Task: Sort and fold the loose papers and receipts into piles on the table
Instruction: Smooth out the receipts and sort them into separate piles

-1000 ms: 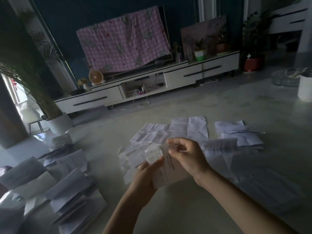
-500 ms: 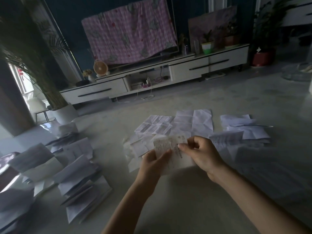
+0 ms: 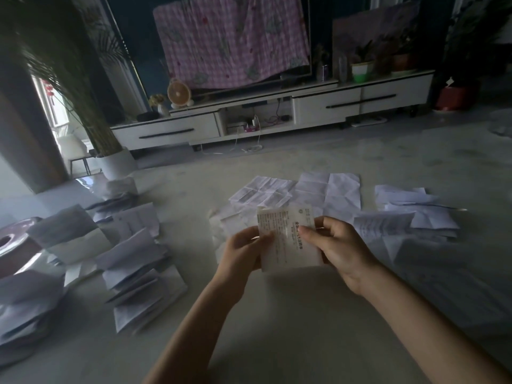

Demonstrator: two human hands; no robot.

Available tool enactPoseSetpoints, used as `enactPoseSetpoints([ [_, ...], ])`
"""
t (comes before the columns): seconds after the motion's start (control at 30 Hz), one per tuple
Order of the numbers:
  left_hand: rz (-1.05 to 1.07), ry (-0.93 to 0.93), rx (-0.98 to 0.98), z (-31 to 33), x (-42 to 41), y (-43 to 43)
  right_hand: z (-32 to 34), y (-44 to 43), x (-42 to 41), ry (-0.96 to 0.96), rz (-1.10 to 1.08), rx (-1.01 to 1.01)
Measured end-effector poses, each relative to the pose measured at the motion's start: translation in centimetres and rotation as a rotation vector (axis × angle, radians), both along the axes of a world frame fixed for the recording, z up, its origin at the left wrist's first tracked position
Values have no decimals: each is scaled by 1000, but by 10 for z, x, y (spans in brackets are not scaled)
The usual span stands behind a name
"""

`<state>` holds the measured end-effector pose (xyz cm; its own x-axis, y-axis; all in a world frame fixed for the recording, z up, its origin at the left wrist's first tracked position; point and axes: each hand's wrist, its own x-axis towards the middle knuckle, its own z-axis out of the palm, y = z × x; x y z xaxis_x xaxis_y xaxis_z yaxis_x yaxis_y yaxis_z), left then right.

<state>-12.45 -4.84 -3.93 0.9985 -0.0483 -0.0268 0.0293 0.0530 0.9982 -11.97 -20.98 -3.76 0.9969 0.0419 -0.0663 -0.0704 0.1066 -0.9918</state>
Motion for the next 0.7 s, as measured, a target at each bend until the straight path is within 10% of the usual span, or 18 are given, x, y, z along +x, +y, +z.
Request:
enactPoseSetpoints([
  [0.5, -115, 231, -389, 2, -5, 2, -4, -3, -1, -237, -66, -208],
  [0.7, -38, 23, -73, -6, -11, -3, 1, -4, -4, -281, 20, -286],
])
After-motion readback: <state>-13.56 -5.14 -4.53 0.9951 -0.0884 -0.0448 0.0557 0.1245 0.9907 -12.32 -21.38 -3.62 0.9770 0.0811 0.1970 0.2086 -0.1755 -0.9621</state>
